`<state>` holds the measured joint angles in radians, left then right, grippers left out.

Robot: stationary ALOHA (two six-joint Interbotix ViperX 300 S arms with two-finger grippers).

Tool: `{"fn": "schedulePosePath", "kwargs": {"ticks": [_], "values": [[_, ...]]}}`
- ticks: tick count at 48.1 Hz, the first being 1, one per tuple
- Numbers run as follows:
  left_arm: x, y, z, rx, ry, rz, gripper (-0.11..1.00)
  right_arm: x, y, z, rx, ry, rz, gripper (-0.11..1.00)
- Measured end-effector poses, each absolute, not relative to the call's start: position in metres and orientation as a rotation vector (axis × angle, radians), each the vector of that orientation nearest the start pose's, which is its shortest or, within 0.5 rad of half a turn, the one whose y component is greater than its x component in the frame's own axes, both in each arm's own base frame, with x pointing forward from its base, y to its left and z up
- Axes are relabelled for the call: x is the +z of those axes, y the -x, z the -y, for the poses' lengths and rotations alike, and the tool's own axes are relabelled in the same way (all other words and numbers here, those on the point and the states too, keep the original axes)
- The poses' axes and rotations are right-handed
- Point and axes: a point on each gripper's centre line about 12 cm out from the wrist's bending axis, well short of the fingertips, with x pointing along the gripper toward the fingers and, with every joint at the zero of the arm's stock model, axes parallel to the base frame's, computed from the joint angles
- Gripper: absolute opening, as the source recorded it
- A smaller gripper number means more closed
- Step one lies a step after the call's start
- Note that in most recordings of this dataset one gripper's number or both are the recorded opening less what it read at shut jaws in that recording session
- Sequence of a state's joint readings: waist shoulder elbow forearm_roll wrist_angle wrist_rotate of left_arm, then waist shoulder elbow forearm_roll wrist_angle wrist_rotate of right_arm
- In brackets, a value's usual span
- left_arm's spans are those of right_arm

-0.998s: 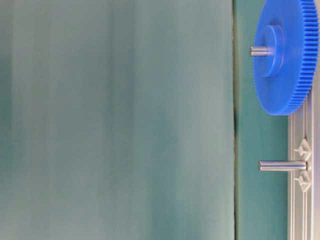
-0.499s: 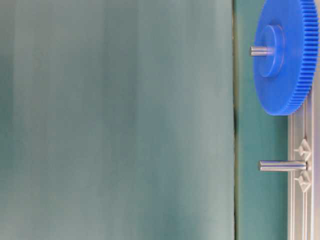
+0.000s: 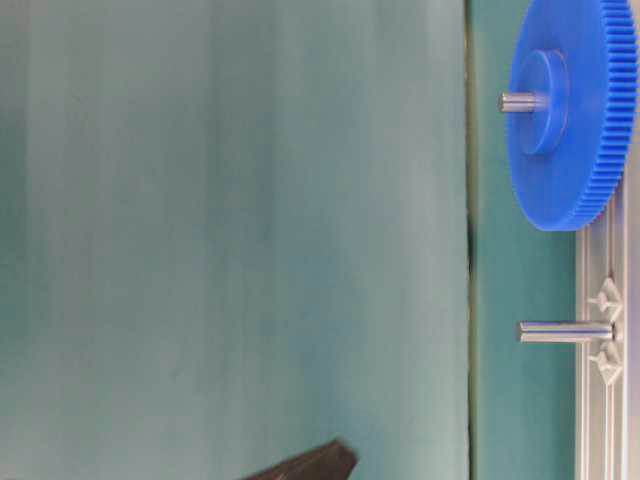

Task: Insert the small gear onto the shaft.
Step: 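Move the left gripper from rest toward the small blue gear, then lower the open left gripper over the small blue gear's hub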

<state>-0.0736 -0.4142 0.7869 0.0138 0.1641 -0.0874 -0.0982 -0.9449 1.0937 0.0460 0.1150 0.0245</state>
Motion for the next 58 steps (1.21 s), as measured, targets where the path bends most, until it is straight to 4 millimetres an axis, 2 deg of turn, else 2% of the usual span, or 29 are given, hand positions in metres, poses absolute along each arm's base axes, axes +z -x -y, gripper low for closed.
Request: {"fn": "schedulePosePath", "kwargs": {"ticks": [4,7,12,19,22,34,46,58], "values": [[0.252,-0.322,0.024,-0.048,0.055,-0.557,0.06,0.275,-0.201,0.019,-0.101,-0.082,-0.268,0.28],[0.249,-0.329,0.024,-0.047,0.055,-0.573,0.13,0.275,-0.201,0.019,-0.100,-0.084,-0.266,0.28],[0.245,-0.336,0.025,-0.048,0.052,-0.603,0.35,0.275,-0.200,0.018,-0.098,-0.083,-0.262,0.28],[0.243,-0.341,0.026,-0.046,0.049,-0.654,0.76,0.274,-0.199,0.018,-0.097,-0.085,-0.266,0.28],[0.240,-0.342,0.027,-0.047,0.048,-0.674,0.88,0.273,-0.198,0.018,-0.097,-0.085,-0.266,0.28],[0.226,-0.350,0.029,-0.044,0.040,-0.792,0.87,0.269,-0.197,0.018,-0.096,-0.086,-0.291,0.28],[0.200,-0.369,0.048,-0.071,0.018,-0.956,0.87,0.264,-0.195,0.017,-0.096,-0.086,-0.334,0.28],[0.173,-0.389,0.052,-0.056,0.015,-1.109,0.87,0.262,-0.190,0.017,-0.095,-0.086,-0.326,0.28]]}}
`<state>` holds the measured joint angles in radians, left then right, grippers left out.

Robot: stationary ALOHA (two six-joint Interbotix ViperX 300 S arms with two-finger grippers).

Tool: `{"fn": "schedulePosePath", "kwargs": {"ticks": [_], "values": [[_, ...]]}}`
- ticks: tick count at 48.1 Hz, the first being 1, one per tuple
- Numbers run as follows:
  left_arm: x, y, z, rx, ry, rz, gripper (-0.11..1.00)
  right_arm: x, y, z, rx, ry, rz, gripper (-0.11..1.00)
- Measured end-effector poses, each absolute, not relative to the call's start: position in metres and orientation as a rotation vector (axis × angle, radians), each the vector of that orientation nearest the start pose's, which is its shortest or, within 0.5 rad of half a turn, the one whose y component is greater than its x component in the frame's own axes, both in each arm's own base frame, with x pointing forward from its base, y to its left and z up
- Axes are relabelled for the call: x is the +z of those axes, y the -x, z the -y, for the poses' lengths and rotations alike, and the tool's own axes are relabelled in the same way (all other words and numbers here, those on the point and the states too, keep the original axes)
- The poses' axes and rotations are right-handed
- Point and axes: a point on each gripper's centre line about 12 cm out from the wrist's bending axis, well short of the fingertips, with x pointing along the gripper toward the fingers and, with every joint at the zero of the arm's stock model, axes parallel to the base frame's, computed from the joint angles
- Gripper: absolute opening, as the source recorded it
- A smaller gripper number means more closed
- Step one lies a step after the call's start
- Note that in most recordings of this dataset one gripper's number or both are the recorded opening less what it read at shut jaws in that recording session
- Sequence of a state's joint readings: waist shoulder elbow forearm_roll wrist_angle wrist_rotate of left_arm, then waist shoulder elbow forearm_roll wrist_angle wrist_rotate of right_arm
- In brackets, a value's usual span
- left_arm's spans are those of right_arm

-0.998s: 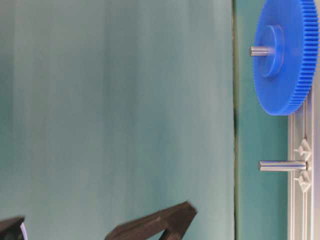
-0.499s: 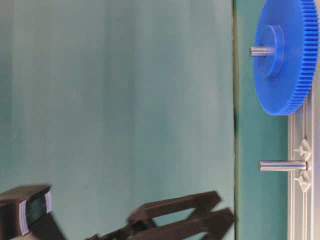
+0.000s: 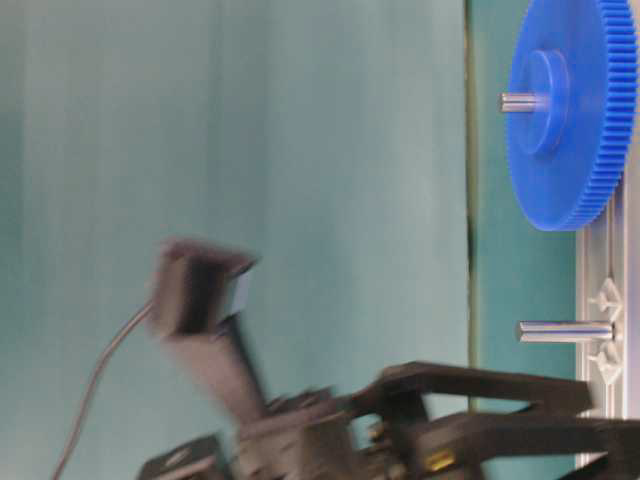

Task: Insert the small gear onto the shaft.
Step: 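Lower the open left gripper over the small blue gear's hub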

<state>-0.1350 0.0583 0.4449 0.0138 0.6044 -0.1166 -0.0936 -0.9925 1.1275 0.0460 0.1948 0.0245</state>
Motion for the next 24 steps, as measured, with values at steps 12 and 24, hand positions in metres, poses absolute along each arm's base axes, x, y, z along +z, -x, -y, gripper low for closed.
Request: {"fn": "schedulePosePath", "kwargs": {"ticks": [12,24], "values": [[0.163,-0.399,0.053,-0.054,0.009,-1.140,0.87,0.265,-0.184,0.016,-0.094,-0.087,-0.317,0.28],[0.158,-0.401,0.053,-0.053,0.008,-1.149,0.87,0.255,-0.180,0.015,-0.093,-0.094,-0.366,0.28]]}}
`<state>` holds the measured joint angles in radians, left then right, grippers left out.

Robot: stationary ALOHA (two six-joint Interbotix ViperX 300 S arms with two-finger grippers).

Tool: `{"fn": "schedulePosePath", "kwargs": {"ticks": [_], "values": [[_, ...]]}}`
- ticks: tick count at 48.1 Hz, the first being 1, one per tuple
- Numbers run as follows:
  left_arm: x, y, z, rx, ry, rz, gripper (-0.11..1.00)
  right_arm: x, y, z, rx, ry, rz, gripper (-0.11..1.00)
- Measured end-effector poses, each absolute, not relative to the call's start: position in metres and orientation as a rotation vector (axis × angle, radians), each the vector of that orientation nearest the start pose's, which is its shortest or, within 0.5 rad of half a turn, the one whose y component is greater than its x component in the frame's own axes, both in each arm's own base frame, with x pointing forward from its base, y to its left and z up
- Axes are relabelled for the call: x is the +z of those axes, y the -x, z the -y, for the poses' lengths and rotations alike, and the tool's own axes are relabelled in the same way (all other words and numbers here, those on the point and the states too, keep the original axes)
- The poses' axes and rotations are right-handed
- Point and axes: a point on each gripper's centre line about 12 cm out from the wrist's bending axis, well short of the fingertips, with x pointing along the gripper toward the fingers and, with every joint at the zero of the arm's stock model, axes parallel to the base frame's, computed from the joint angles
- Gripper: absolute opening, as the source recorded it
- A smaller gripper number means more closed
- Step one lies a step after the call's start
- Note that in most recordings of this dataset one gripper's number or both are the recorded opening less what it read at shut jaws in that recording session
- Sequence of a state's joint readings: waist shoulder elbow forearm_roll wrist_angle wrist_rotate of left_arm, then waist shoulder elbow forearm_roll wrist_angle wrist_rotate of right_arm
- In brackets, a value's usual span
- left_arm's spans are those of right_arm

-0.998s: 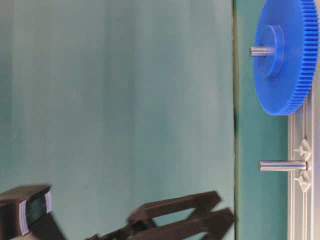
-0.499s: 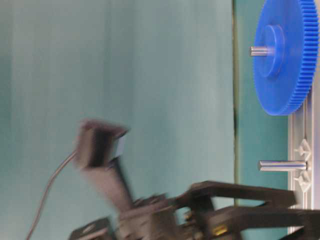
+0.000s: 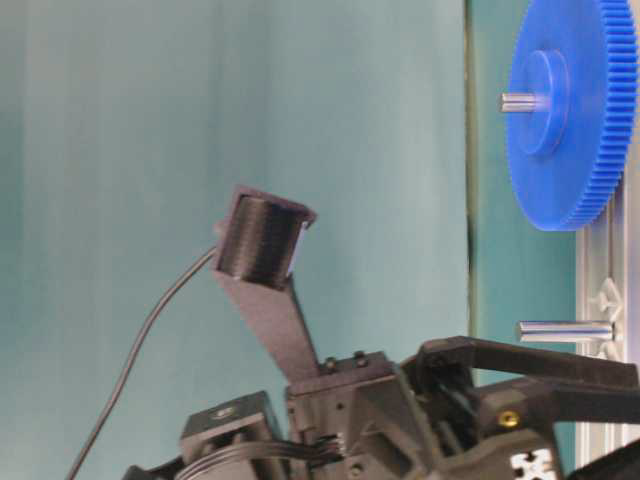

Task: Insert the small gear onto the shaft.
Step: 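Lower the open left gripper over the small blue gear's hub, then close the left gripper on the small blue gear's hub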

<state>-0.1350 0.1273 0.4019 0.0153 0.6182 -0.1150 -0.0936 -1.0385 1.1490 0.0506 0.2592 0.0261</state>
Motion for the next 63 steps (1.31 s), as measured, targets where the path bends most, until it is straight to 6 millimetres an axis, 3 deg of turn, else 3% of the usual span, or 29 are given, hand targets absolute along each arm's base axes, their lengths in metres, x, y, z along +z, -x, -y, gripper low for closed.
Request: {"fn": "schedulePosePath", "kwargs": {"ticks": [23,63], "values": [[0.138,-0.416,0.055,-0.051,0.004,-1.176,0.87,0.251,-0.176,0.015,-0.101,-0.135,-0.365,0.28],[0.133,-0.417,0.050,-0.048,-0.005,-1.191,0.87,0.251,-0.175,0.015,-0.101,-0.133,-0.359,0.28]]}}
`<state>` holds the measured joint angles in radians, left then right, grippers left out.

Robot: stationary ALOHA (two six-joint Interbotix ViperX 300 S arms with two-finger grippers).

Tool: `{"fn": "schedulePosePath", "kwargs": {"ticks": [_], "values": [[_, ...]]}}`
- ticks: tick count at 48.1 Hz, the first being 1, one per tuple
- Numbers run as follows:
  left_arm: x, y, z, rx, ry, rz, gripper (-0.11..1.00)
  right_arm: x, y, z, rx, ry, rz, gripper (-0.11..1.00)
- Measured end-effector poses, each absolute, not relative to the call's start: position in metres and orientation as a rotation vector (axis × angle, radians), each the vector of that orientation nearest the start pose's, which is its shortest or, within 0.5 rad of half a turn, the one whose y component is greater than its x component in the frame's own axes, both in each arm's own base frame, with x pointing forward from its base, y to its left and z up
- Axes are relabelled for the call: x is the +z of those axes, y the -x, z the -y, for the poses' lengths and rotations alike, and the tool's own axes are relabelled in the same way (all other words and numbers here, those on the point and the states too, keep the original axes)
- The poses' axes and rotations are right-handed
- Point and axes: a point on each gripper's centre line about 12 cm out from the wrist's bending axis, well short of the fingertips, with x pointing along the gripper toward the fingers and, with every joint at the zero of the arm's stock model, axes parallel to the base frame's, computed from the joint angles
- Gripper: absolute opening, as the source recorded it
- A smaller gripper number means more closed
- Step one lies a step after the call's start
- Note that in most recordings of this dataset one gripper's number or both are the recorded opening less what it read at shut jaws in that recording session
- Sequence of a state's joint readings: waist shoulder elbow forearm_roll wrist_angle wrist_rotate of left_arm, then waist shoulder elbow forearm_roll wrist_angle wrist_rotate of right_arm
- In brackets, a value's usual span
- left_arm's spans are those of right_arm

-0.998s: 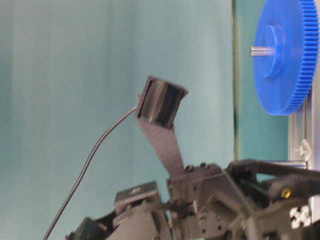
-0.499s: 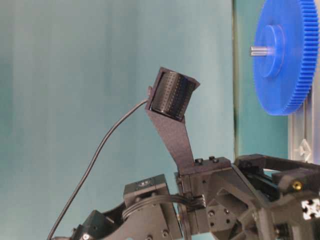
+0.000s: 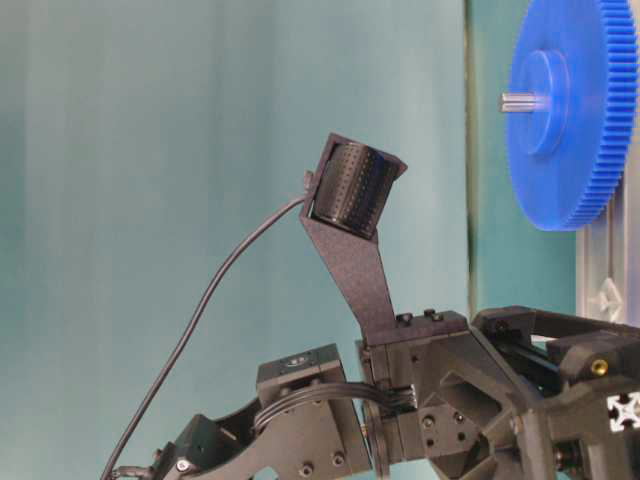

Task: Insert the small gear onto the shaft.
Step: 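Close the left gripper on the small blue gear's hub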

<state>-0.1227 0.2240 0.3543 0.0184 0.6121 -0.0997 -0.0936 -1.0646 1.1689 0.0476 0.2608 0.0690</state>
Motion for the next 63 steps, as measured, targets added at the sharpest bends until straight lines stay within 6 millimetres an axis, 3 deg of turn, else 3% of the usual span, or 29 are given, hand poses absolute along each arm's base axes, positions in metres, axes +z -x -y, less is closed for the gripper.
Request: {"fn": "schedulePosePath", "kwargs": {"ticks": [63], "values": [[0.1341,-0.4143,0.0601,-0.064,-0.019,-1.223,0.87,0.2530,-0.1736,0.0148,-0.101,-0.137,-0.349,0.27]]}}
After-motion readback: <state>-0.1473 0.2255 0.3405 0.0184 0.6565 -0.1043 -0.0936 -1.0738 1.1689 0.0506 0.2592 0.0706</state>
